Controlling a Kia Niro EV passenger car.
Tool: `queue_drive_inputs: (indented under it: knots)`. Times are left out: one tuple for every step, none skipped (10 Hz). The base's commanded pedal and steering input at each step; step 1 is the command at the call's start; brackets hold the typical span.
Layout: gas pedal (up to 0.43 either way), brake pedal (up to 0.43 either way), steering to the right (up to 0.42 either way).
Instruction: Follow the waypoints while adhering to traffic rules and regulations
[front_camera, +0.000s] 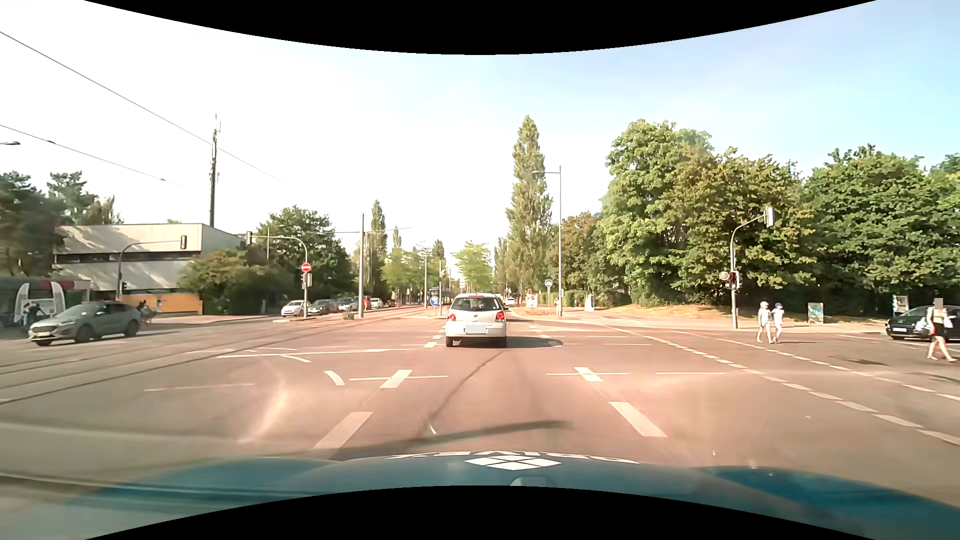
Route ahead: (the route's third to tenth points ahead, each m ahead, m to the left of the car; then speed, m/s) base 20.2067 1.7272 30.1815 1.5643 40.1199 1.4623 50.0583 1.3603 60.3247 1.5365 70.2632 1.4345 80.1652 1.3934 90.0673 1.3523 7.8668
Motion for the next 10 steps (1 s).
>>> queue_drive_inputs:
  knots:
    - [0.169,0.000,-0.015]
    - [0.169,0.000,-0.015]
    - [0.169,0.000,-0.015]
    - [0.177,0.000,-0.015]
    - [0.177,0.000,-0.014]
    - [0.177,0.000,-0.014]
    - [0.177,0.000,-0.014]
    - [0.177,0.000,-0.014]
    - [0.197,0.000,-0.014]
    - [0.197,0.000,-0.014]
